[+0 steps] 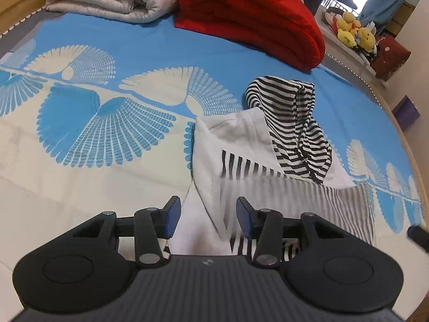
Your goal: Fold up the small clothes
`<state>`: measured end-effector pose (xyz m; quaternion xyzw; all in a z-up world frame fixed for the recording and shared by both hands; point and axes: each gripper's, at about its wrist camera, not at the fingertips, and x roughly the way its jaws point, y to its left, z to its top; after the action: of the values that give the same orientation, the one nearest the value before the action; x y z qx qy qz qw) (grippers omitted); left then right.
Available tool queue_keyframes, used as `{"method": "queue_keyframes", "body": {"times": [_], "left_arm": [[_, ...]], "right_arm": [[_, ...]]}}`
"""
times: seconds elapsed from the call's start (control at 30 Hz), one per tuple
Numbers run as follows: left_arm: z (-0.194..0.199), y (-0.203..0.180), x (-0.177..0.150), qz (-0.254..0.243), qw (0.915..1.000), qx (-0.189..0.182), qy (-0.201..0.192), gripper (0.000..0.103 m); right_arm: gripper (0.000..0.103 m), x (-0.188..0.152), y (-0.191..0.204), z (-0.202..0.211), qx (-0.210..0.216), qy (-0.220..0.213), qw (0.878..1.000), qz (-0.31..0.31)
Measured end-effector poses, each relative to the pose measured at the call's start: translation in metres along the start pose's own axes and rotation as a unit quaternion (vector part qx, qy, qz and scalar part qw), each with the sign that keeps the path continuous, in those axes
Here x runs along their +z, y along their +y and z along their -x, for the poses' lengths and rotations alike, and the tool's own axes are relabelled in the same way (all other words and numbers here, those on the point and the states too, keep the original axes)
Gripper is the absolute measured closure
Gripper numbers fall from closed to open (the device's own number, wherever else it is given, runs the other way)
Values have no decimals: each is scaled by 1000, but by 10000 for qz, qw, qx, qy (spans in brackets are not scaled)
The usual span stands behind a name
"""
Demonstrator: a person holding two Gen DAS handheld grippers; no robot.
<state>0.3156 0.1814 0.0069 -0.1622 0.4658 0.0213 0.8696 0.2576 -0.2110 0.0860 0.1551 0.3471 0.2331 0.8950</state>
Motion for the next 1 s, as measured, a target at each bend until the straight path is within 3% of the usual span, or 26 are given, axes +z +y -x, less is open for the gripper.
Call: {"method": "queue_keyframes", "body": {"times": [0.07,0.13,0.2,0.27,0.37,0.57,0.6,0.67,0.77,0.83,0.93,1.0], "left_arm": [[-2,0,-2,50,9999,-70,62,53],[-8,0,-4,178,9996,-157,155,53],[-17,3,-7,334,9988,-216,287,53],[-28,5,-11,532,9971,-282,456,55],[-48,3,-17,765,9939,-390,687,58],[-81,-4,-25,735,9924,-112,984,58],[-86,-4,-27,728,9920,-78,1029,58],[-94,-6,-31,665,9915,-62,1113,69],[-96,-12,-33,394,9935,8,1066,94],[-83,-19,-29,137,9967,84,790,97],[-43,-22,-19,234,9993,-112,261,98],[-21,-22,-17,146,9999,26,59,98]], "right_arm": [[71,-5,-1,1,-589,164,9981,48],[63,-12,-20,1,-803,147,9964,-240],[62,-24,-37,-6,-1066,197,9930,-459],[62,-36,-61,-21,-1475,420,9862,-621],[62,-44,-96,-42,-1746,805,9738,-1212],[62,-62,-137,-59,-2376,1381,9497,-1504],[62,-65,-141,-59,-2405,1459,9470,-1553],[62,-68,-148,-60,-2346,1540,9452,-1666],[62,-65,-147,-58,-2307,1561,9458,-1670],[62,-61,-142,-54,-2301,1472,9479,-1641],[62,-51,-137,-47,-2103,1209,9553,-1691],[62,-46,-133,-43,-2005,1066,9593,-1676]]}}
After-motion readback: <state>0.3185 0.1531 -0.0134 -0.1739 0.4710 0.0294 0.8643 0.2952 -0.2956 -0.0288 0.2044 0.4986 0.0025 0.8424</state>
